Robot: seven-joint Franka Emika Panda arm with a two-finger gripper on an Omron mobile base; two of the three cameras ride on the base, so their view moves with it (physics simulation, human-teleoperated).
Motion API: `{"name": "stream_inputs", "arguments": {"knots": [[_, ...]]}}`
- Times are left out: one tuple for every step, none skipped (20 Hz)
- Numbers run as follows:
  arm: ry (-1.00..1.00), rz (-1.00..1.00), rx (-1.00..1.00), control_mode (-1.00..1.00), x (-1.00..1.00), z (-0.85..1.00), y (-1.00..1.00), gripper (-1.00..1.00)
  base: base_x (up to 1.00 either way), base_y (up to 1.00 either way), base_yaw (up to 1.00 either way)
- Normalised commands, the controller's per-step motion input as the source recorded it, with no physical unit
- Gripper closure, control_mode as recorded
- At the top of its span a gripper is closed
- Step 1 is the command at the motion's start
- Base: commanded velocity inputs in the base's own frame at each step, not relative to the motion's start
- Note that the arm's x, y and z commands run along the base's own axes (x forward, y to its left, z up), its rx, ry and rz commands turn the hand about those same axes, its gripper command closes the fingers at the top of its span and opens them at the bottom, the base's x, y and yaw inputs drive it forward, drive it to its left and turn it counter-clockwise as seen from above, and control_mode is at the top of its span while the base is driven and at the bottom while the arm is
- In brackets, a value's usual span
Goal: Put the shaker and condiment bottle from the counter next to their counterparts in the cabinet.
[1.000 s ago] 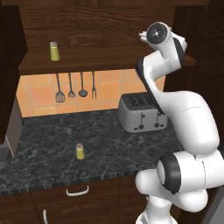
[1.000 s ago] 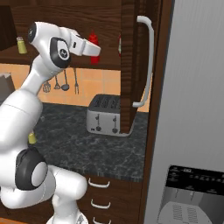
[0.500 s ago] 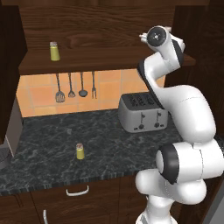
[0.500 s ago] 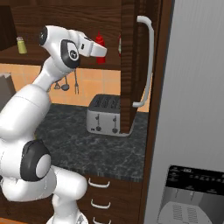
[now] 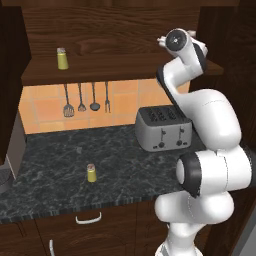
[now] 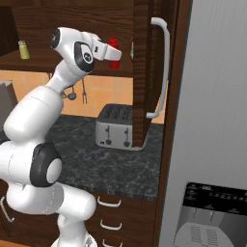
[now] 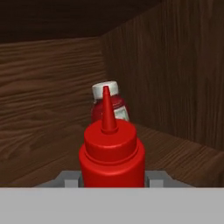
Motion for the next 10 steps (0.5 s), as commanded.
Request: {"name": "stream_inputs", "arguments": {"knots": [[0.0, 0.0, 0.0, -1.0, 0.43, 0.0, -0.04, 1.0, 0.0, 0.0, 0.0], [0.0, 0.0, 0.0, -1.0, 0.44, 0.0, -0.08, 1.0, 0.0, 0.0, 0.0], [0.0, 0.0, 0.0, -1.0, 0.41, 0.0, -0.07, 1.0, 0.0, 0.0, 0.0], [0.0, 0.0, 0.0, -1.0, 0.41, 0.0, -0.05, 1.0, 0.0, 0.0, 0.0], [0.0, 0.0, 0.0, -1.0, 0.44, 0.0, -0.05, 1.0, 0.0, 0.0, 0.0], [0.0, 0.0, 0.0, -1.0, 0.44, 0.0, -0.04, 1.0, 0.0, 0.0, 0.0], [0.0, 0.0, 0.0, -1.0, 0.44, 0.0, -0.05, 1.0, 0.0, 0.0, 0.0], [0.0, 0.0, 0.0, -1.0, 0.45, 0.0, -0.06, 1.0, 0.0, 0.0, 0.0], [0.0, 0.0, 0.0, -1.0, 0.41, 0.0, -0.07, 1.0, 0.0, 0.0, 0.0], [0.0, 0.0, 0.0, -1.0, 0.36, 0.0, -0.09, 1.0, 0.0, 0.0, 0.0]]}}
